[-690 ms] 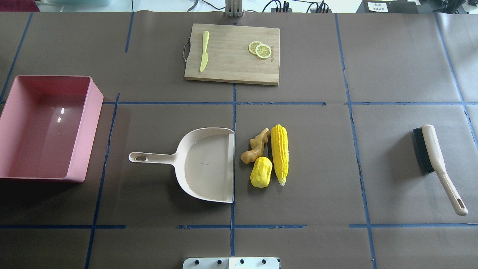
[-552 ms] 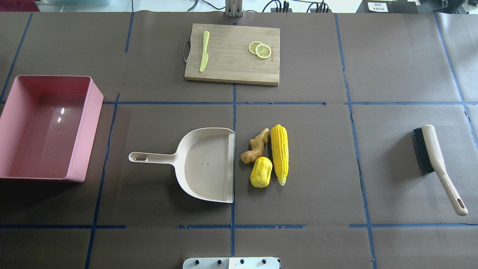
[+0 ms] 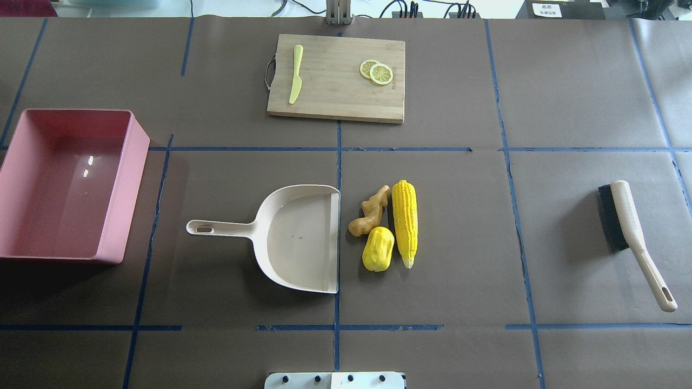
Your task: Sweep and dump trash into bin
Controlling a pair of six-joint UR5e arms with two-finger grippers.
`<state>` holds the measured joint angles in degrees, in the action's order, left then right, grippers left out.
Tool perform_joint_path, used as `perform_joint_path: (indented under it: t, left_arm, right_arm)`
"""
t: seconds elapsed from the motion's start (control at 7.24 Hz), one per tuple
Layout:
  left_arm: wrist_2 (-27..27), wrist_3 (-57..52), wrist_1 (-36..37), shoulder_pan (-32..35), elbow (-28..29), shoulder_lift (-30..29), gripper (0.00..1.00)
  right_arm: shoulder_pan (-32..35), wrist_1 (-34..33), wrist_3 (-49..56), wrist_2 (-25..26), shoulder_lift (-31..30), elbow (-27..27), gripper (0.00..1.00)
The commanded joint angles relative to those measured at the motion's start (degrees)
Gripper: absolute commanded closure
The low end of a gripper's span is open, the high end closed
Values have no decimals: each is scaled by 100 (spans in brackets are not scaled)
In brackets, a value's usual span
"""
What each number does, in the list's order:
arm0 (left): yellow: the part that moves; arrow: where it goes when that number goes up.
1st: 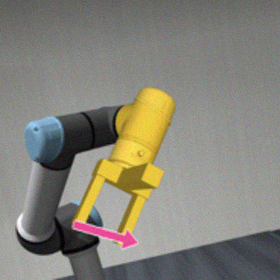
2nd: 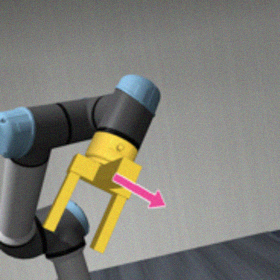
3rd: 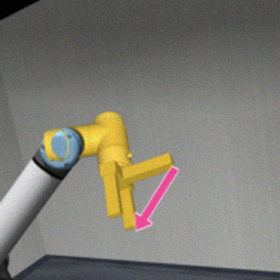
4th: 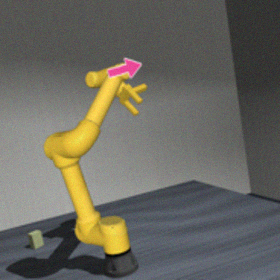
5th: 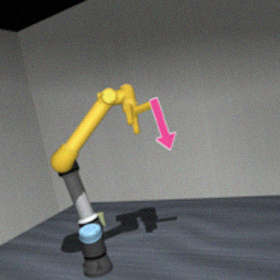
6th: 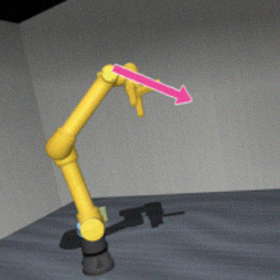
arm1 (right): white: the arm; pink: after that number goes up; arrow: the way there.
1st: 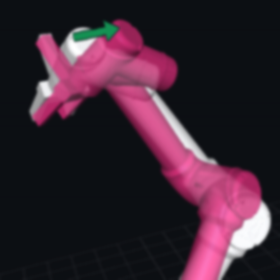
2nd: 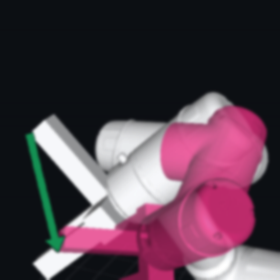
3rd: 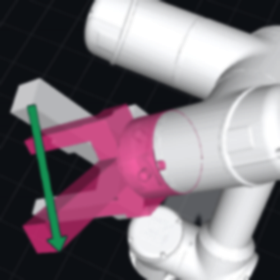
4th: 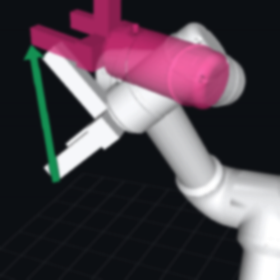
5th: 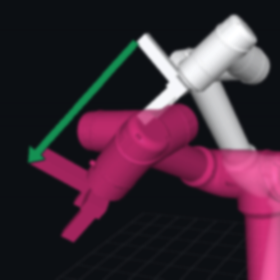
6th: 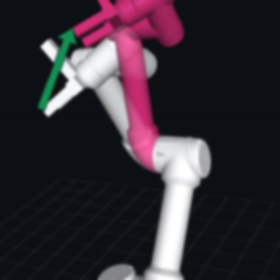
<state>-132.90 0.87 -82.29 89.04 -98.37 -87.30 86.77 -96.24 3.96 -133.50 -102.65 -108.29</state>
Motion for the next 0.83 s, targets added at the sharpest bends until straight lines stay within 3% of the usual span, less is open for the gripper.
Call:
perform_joint_path:
  t: [0.0, 0.41, 0.69]
  left_arm:
    - [-26, -7, -15, -1, -94, -6, 0]
    - [10, 10, -217, -1, -139, 20, 0]
    - [27, 19, -217, -18, -129, 12, 0]
  right_arm:
    - [-63, 0, -1, 0, 8, 0, 0]
    - [-99, 0, -9, -35, 8, -8, 0]
    - [-212, 9, -27, -482, 0, -17, 0]
